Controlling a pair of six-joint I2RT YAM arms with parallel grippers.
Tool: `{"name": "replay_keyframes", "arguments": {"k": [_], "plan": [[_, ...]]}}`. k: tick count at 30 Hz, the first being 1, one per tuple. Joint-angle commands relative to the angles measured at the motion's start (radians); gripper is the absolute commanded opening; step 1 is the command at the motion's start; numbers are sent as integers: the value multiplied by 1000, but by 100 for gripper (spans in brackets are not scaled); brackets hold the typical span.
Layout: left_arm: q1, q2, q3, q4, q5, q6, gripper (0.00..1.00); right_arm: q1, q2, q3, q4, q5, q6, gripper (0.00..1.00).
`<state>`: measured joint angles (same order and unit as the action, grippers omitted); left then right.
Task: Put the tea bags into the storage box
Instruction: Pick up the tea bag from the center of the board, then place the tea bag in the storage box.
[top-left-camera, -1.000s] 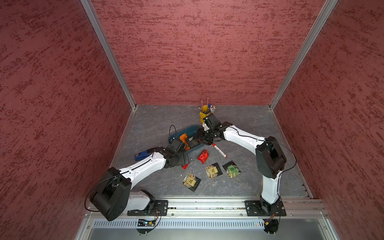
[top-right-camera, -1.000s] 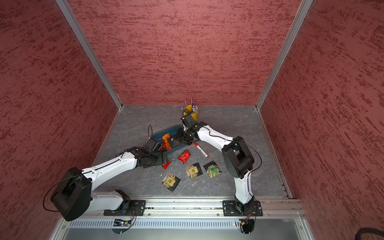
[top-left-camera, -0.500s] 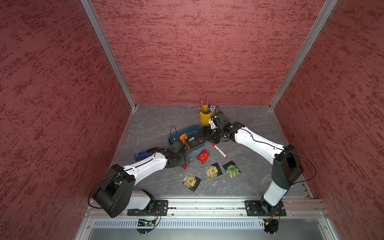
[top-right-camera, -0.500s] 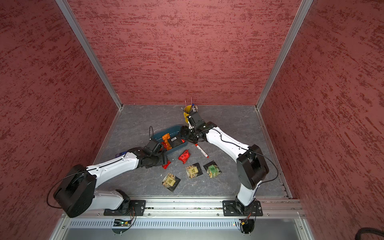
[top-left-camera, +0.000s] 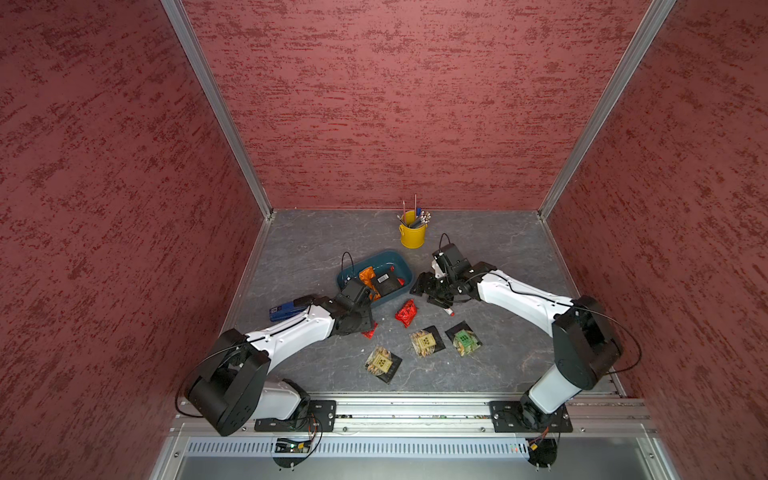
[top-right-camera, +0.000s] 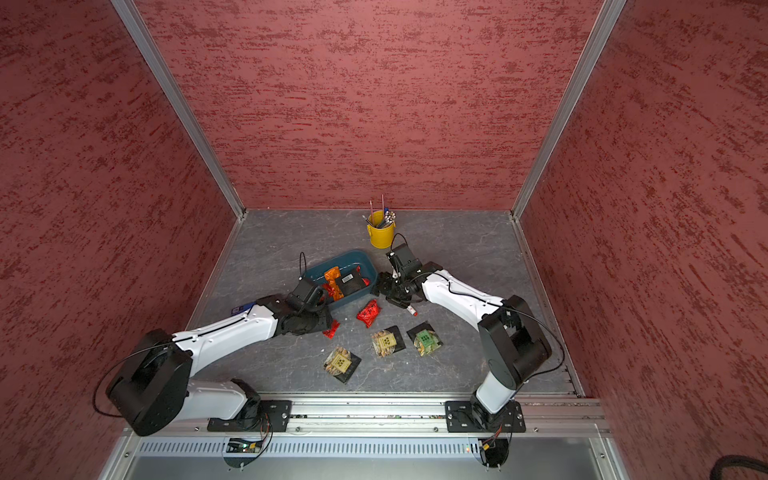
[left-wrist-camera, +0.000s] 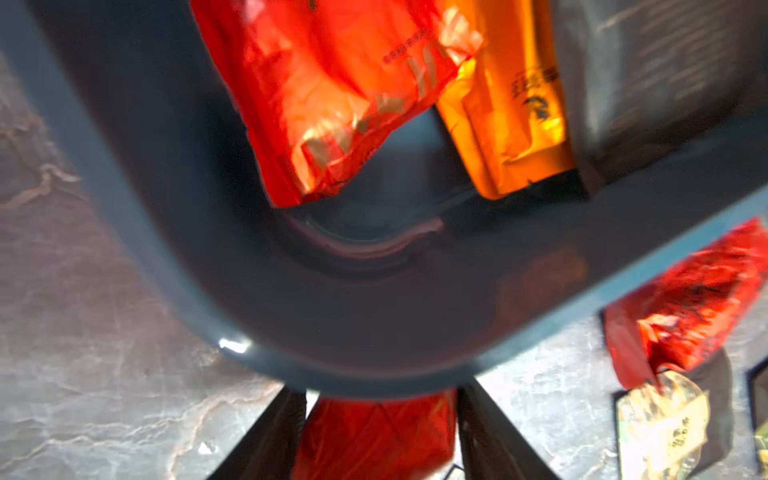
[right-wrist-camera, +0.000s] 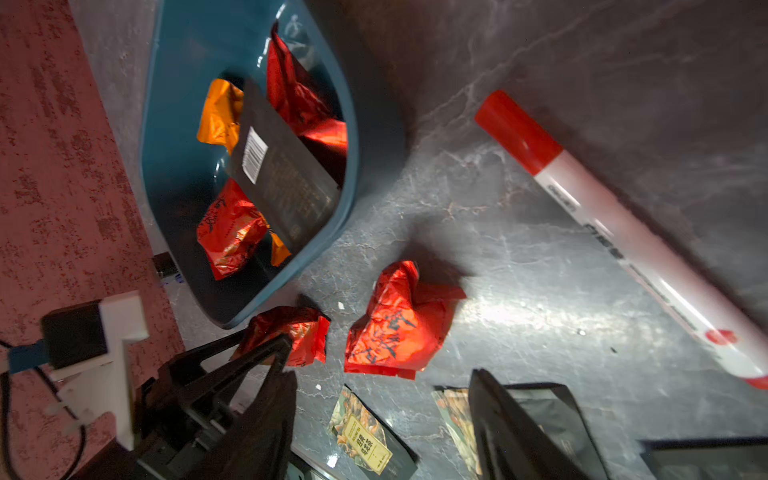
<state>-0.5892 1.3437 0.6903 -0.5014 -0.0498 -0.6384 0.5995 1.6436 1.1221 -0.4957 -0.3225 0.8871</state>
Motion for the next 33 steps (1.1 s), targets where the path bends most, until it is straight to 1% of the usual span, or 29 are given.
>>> {"name": "replay_keyframes", "arguments": {"k": [1,3,5,7,8,16,21,23,28,33], "plan": [[-5,-36,-6,-22,3,3,57,6,-46,-24,59,5,33,70],[-7,-48,-1,-39,5,2,56,13,-48,-36,55,12,39,70],[-8,-62,1,-53,8,-1,51,20,-56,-57,65,18,57,71],[-9,-76,3,-62,12,-4,44,35,-67,-84,91,27,82,71],[-9,-84,7,-69,14,-4,43,40,-74,-97,97,35,94,71],[-18,-140,103,-216,14,-3,43,86,-82,-164,147,92,187,73],[-15,-149,209,-323,-8,9,43,111,-95,-255,272,138,324,73],[-13,-136,258,-344,-11,23,43,126,-93,-276,311,151,364,74],[20,-59,394,-385,-25,82,44,163,-65,-256,323,188,382,74],[78,-1,457,-356,4,125,44,185,-48,-251,355,211,413,73]]}}
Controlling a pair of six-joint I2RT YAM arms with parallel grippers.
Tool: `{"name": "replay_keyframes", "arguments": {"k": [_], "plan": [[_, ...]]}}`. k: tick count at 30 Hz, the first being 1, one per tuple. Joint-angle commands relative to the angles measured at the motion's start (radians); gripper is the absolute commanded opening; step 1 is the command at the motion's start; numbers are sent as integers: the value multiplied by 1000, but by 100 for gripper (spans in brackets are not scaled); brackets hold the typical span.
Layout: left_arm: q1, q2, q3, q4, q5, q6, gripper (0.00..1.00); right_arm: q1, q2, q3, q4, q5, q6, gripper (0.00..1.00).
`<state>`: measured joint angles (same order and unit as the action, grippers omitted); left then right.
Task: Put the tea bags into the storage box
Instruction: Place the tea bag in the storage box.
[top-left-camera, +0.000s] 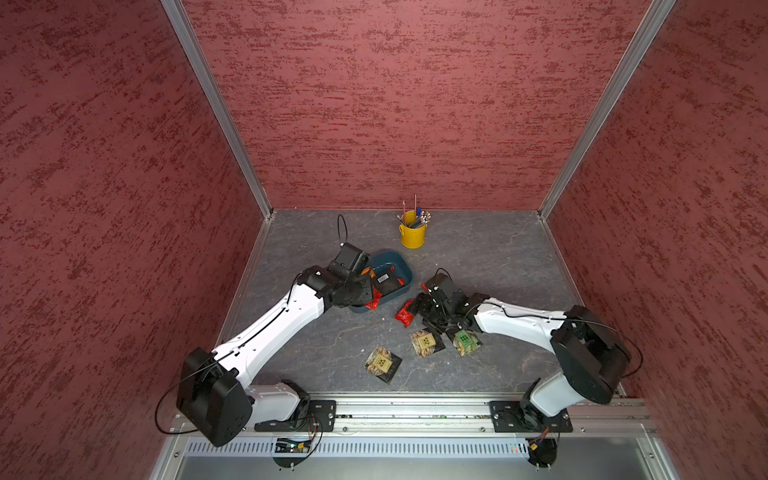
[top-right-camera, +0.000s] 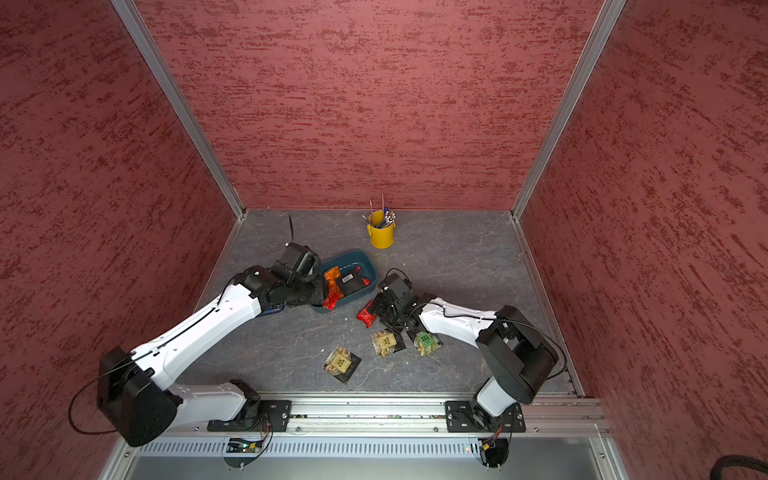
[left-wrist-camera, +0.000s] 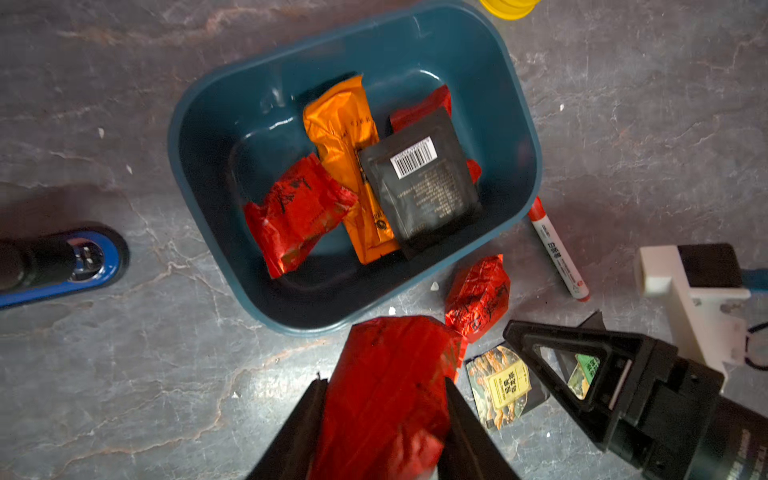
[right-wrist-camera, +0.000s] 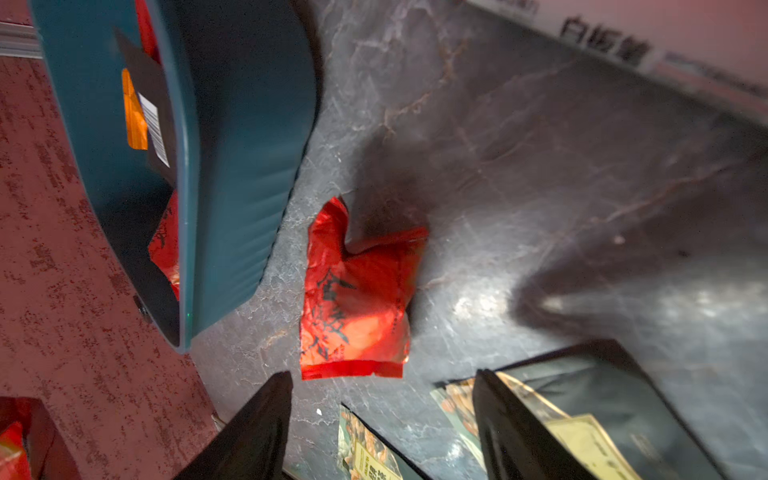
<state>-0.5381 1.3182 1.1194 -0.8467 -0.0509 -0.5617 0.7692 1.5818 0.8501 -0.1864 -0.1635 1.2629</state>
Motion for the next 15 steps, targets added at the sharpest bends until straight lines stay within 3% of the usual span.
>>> {"name": "replay_keyframes", "arguments": {"k": [1,7,10,12,14,15], "plan": [[42,41,35,-2,16,58,44,18,19,27,47,53,38,73],[114,108,27,58,54,101,44,39,69,63,46,51,32,73],[131,120,5,96,76,99,49,45,89,61,68,48,41,74],[137,129,-3,109,81,97,62,46,98,64,71,54,41,73],[142,137,-7,116,82,98,82,47,104,65,74,59,41,73],[142,138,-7,118,81,99,87,47,108,64,76,61,40,73]]}}
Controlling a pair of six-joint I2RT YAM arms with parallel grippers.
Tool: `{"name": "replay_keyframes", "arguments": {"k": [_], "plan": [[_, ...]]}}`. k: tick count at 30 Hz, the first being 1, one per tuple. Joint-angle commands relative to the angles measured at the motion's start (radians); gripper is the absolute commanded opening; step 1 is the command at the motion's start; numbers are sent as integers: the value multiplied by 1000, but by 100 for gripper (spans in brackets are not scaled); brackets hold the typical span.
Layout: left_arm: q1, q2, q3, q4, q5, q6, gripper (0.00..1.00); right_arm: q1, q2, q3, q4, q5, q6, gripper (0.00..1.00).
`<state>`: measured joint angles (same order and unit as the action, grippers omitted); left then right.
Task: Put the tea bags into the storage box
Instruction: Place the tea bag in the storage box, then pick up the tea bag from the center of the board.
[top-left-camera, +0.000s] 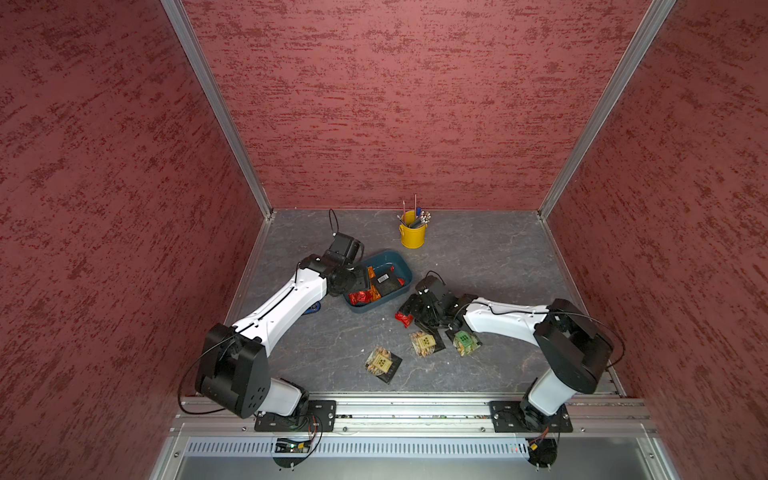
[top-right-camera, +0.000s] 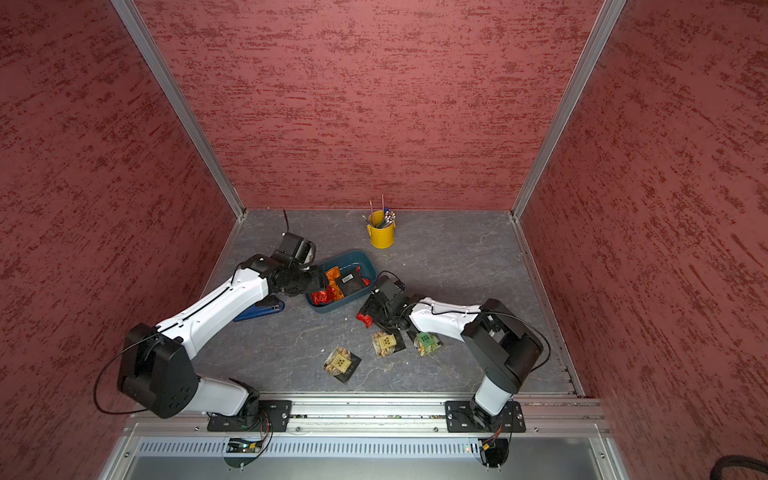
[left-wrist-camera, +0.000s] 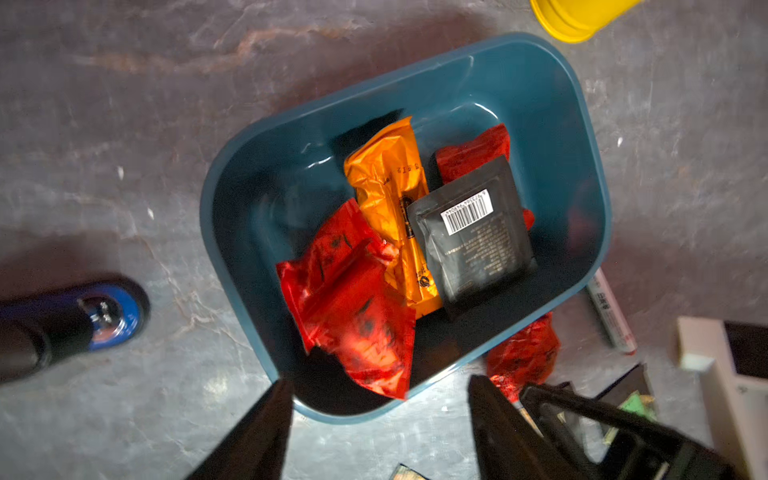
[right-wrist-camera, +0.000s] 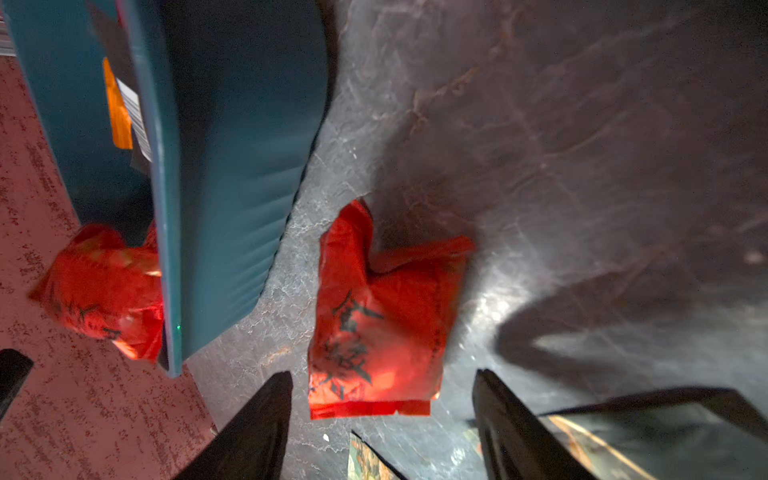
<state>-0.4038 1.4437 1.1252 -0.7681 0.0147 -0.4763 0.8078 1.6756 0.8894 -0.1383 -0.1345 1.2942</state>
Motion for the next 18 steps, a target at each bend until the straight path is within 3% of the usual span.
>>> {"name": "replay_keyframes", "arguments": {"k": [1,10,18], "plan": [[8,11,-13,39,12,15,90,8,20,25,31,31,12,73],[16,-60,-15,3,-17,30,97,10,53,28,73,23,8,71],[17,-115,-68,-14,-6,17,97,9,63,28,77,19,-5,60]]}}
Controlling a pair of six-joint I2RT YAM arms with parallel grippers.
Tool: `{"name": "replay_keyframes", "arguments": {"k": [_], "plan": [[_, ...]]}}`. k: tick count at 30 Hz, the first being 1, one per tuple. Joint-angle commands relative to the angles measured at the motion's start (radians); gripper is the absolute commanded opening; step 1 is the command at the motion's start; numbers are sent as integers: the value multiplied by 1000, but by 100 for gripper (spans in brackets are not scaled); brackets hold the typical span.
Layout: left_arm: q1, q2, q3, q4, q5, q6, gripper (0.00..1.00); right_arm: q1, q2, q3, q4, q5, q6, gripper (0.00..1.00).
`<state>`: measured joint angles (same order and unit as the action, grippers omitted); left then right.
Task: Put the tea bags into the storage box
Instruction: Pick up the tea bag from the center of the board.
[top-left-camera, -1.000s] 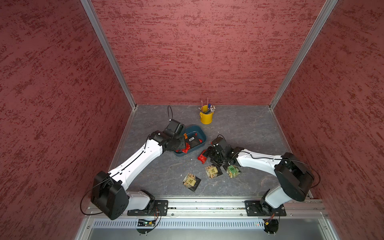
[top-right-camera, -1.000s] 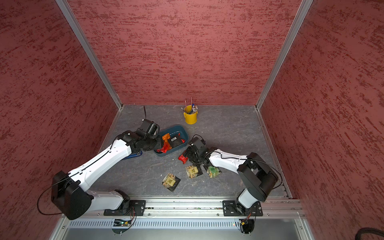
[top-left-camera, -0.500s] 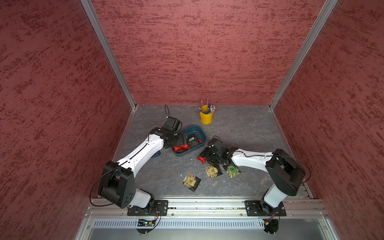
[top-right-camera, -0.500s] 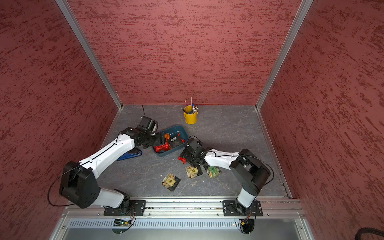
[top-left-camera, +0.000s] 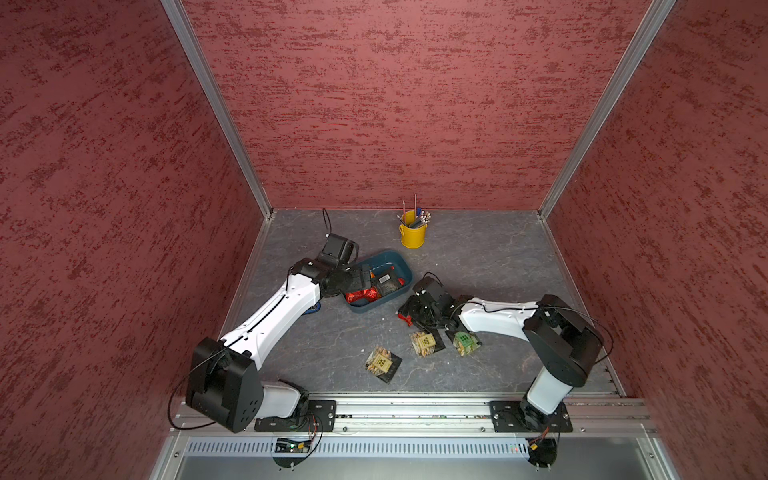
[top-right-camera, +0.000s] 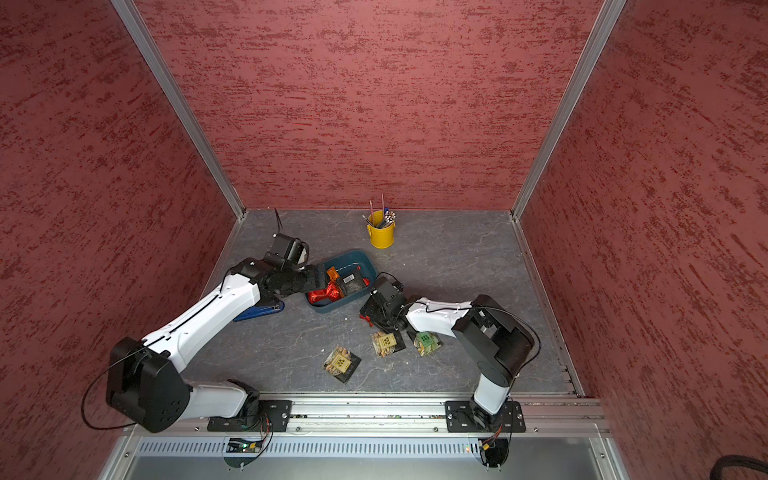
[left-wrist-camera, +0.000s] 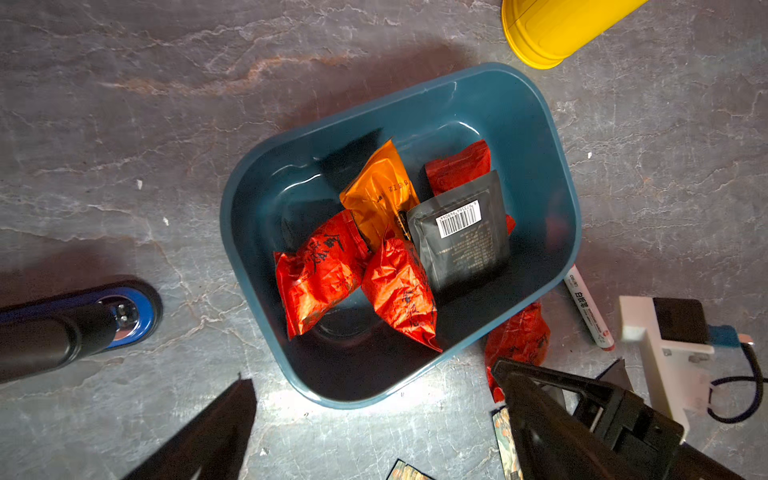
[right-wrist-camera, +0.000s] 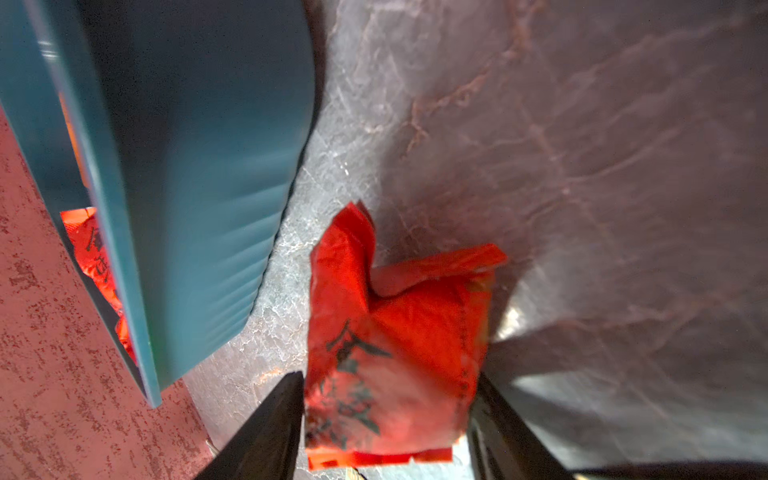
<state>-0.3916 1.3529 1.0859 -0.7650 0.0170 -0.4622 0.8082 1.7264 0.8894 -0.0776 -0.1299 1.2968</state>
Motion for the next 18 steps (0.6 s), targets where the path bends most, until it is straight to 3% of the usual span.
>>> {"name": "replay_keyframes", "arguments": {"k": [1,8,18], "plan": [[5,-32,-39,-17,-5,-1,98,9,12,29,15,15,-11,59],[-3,-74,-93,-23,-9,-21,97,9,-21,33,-22,22,-27,52],[-22,-134,-201,7,-13,-62,97,40,-219,136,-234,112,-96,50]]}}
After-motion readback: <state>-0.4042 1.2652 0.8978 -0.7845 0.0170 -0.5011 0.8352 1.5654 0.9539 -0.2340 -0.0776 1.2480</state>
